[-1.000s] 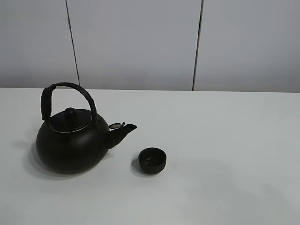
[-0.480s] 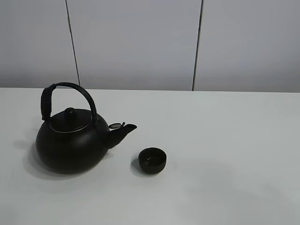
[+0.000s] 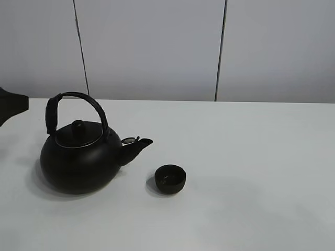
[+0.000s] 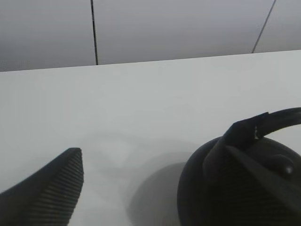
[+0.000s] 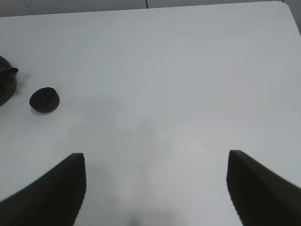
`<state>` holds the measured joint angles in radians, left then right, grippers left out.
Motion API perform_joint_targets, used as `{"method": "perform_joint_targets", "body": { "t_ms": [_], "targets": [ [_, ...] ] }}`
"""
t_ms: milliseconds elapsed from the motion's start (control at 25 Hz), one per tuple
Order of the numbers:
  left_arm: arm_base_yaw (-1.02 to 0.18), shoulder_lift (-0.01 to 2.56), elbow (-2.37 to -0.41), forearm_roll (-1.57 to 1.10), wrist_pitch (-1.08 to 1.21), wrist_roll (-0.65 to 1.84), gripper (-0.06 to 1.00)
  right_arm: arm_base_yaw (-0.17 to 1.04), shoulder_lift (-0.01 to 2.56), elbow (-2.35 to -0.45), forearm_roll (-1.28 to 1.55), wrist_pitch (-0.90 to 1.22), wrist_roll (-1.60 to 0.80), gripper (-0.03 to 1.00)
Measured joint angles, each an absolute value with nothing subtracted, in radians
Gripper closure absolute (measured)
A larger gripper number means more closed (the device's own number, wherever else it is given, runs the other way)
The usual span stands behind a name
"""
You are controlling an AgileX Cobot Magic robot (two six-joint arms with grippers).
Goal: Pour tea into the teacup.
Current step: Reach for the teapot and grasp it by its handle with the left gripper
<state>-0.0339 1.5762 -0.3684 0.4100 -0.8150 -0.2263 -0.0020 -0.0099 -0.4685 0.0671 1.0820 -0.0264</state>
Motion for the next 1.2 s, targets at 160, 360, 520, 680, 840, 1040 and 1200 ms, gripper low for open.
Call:
{"method": "perform_joint_targets", "body": {
  "t_ms": [160, 360, 520, 680, 840, 1040, 1200],
  "targets": [
    [-0.034, 1.639, -0.368, 0.446, -0.897, -0.229, 0.38, -0.002, -0.01, -0.469, 0.067, 1.081, -0.026, 0.4],
    [-0.034, 1.651, -0.368, 0.519, -0.927, -0.229, 0.38, -0.002, -0.01, -0.469, 0.067, 1.081, -0.026, 0.4],
    [-0.034, 1.658, -0.368, 0.545, -0.947, -0.214, 0.39, -0.002, -0.01, -0.469, 0.067, 1.081, -0.026, 0.4],
    [-0.034, 1.709, -0.368, 0.562, -0.993, -0.209, 0.41, -0.002, -0.01, -0.469, 0.067, 1.081, -0.026, 0.4],
    [-0.034, 1.761, -0.382, 0.564, -1.023, -0.206, 0.42, -0.002, -0.01, -0.469, 0.067, 1.08, -0.026, 0.4],
    [-0.036, 1.784, -0.408, 0.564, -1.048, -0.204, 0.42, -0.002, -0.01, -0.469, 0.067, 1.081, -0.026, 0.4],
    [-0.041, 1.791, -0.431, 0.563, -1.049, -0.203, 0.43, -0.002, -0.01, -0.469, 0.067, 1.081, -0.026, 0.4]
  ]
}}
